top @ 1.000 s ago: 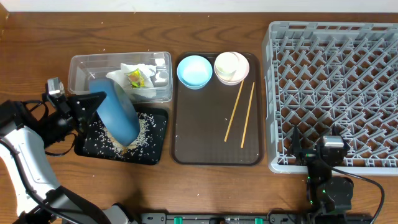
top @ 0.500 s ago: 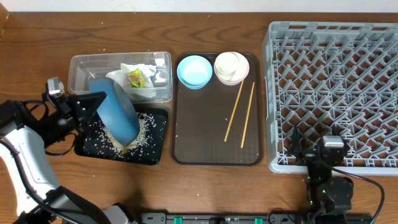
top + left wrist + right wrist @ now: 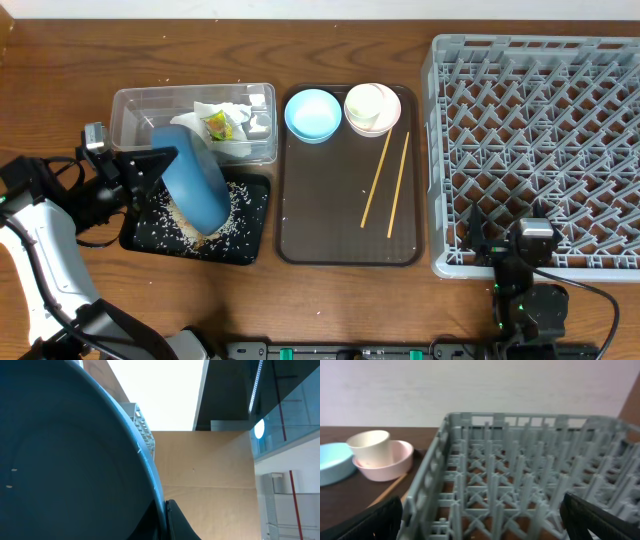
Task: Sort waste into correct bins and load items into the dishwasher rack
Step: 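Tilt the plate with the left gripper to dump rice onto the black tray, then move the right gripper from the rack to the wooden chopsticks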
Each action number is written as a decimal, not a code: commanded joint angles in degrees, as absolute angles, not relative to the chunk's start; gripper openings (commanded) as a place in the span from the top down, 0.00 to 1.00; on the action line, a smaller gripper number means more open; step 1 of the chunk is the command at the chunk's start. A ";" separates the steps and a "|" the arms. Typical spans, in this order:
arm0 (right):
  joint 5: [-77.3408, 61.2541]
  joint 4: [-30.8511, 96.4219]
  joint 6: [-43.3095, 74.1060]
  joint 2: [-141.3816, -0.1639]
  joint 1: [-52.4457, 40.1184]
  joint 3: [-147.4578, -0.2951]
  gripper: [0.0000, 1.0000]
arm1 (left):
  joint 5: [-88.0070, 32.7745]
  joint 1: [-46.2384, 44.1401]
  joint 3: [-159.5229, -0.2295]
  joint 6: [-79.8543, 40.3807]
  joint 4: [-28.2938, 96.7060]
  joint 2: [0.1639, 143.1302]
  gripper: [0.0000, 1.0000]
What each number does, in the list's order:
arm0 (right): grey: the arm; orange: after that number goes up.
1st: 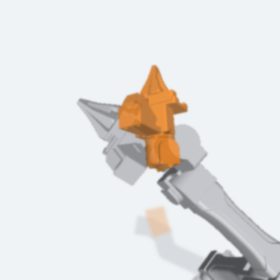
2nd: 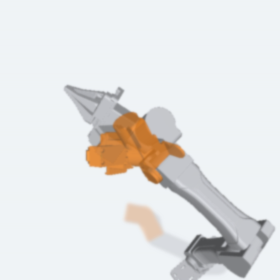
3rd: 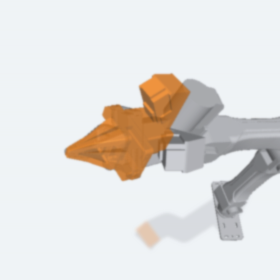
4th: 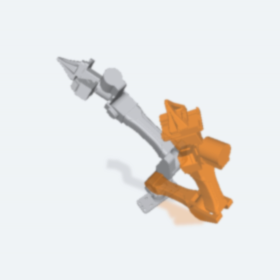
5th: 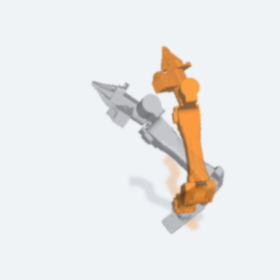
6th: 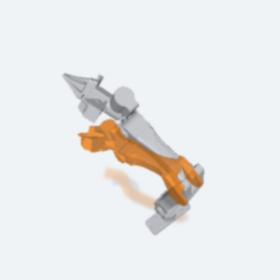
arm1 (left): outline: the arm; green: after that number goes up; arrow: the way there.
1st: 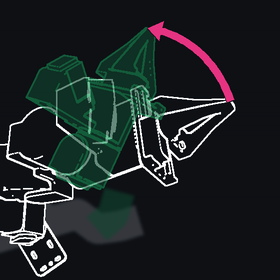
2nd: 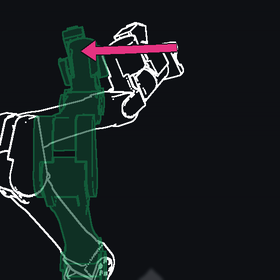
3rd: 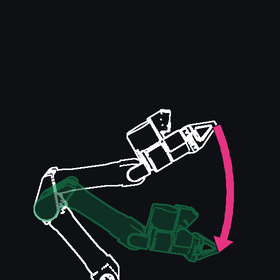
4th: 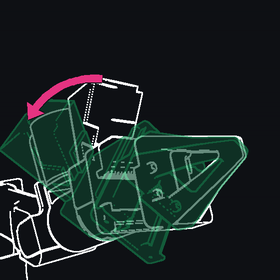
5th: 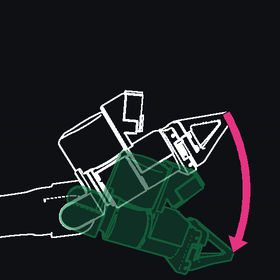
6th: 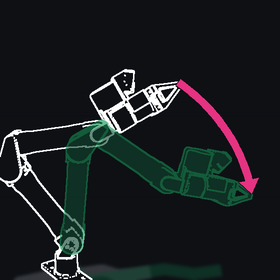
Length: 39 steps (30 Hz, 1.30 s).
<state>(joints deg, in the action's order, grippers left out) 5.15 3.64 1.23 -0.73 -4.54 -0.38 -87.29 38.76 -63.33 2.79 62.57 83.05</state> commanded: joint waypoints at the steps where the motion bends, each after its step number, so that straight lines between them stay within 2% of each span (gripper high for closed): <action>1: -1.04 4.08 7.64 -0.73 -5.54 -0.32 0.01 | -89.47 38.54 -63.33 2.07 62.52 82.32 0.94; 5: -10.02 1.30 13.06 -0.73 -5.56 -0.71 0.01 | -89.56 38.52 -63.33 1.61 62.57 82.28 0.94; 12: -9.98 20.84 13.56 -3.95 -5.54 -14.02 0.01 | -87.77 38.54 -63.66 1.43 62.52 82.04 0.94; 23: -15.92 51.00 15.84 -33.63 -5.56 -51.20 0.01 | -82.98 38.26 -65.63 1.17 62.50 78.85 0.94; 27: -25.02 55.92 15.94 -46.22 -5.56 -63.20 0.01 | -79.83 38.26 -66.04 -0.30 62.17 76.93 0.94; 30: -38.79 54.98 16.97 -51.68 -5.56 -67.42 0.02 | -79.81 38.28 -66.04 -0.30 61.67 75.83 0.94; 33: -44.05 50.72 20.40 -54.35 -6.26 -67.42 0.29 | -77.19 38.28 -66.04 -0.32 61.41 75.18 0.94; 36: -39.05 50.87 21.71 -56.84 -9.17 -67.37 0.31 | -73.91 38.26 -66.04 -0.32 61.47 74.98 0.94; 39: -31.40 51.46 22.33 -59.72 -15.66 -67.33 0.44 | -73.65 38.26 -66.04 -0.32 61.47 75.00 0.94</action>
<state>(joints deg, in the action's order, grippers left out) -35.70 51.24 20.21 -57.67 -10.59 -66.43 -74.96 38.50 -64.10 -0.21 61.47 75.94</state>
